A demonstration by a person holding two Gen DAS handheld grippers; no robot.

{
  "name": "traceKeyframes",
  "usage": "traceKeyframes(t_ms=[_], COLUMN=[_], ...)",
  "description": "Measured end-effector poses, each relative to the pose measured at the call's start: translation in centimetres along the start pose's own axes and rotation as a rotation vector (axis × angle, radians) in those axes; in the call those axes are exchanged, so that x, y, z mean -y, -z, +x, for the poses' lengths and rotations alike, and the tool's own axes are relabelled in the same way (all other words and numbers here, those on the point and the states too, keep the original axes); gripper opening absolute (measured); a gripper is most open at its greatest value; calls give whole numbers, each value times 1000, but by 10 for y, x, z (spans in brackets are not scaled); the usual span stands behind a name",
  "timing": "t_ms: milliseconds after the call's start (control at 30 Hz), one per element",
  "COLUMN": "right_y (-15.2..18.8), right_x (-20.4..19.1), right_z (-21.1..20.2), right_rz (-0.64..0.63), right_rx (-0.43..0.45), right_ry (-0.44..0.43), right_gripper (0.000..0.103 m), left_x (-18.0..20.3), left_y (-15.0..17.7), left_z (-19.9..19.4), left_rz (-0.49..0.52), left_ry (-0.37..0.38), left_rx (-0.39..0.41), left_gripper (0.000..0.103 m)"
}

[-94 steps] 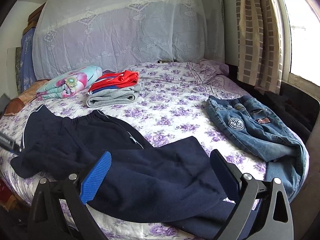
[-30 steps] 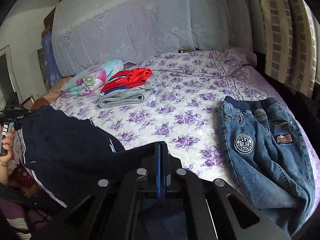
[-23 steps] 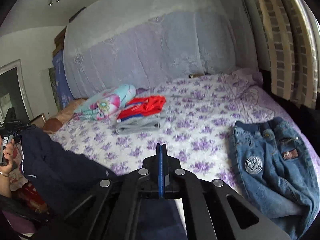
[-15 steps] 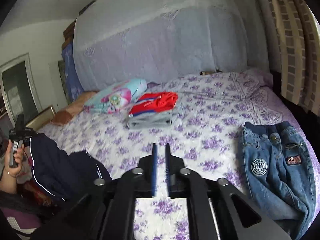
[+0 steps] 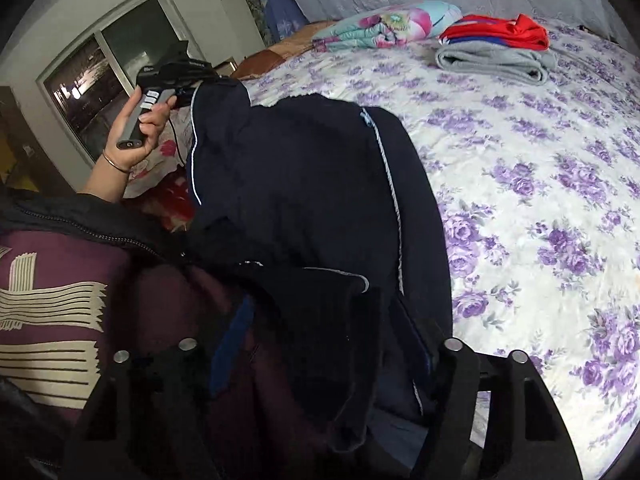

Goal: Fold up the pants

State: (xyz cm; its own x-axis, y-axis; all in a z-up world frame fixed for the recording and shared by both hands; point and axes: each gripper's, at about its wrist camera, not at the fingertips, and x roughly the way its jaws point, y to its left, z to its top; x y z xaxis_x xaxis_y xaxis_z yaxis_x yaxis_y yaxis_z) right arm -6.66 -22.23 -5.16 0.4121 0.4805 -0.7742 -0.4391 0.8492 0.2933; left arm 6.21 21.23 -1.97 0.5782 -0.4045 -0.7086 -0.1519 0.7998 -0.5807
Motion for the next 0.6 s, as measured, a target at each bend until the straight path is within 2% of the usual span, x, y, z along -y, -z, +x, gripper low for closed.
traceKeyframes(t_ms=[33,67,100,133,200,300,367,533,600], right_y=[-1,0,2,3,2,-3,-4,-7,-6], right_x=[2,2,1,-3,-10,-17,-21,-24,-21], right_z=[8,18,42,45,31,-20,-59,-171,-216], right_rz=[16,34,46,36,22,33,41,71,69], right_rx=[-45,-95,-177,-171,-82,104,224,556,678], right_ry=[0,0,27,53,49,-3,-13,-16,12], right_gripper=[35,14,3,3,2,2,2,2,2], left_x=[-1,-2,-4,-6,-11,-18,-26,-23,-18], left_y=[0,0,0,0,0,2,3,9,9], left_z=[0,0,1,1,-2,-23,-38,-63,-79], left_rz=[-5,-10,-18,-25,-45,-74,-109,-116,-122], left_ry=[4,8,14,21,27,12,34,60,93], left_rx=[1,1,0,-1,14,94,133,182,216], left_gripper=[8,8,8,8,10,8,8,7,7])
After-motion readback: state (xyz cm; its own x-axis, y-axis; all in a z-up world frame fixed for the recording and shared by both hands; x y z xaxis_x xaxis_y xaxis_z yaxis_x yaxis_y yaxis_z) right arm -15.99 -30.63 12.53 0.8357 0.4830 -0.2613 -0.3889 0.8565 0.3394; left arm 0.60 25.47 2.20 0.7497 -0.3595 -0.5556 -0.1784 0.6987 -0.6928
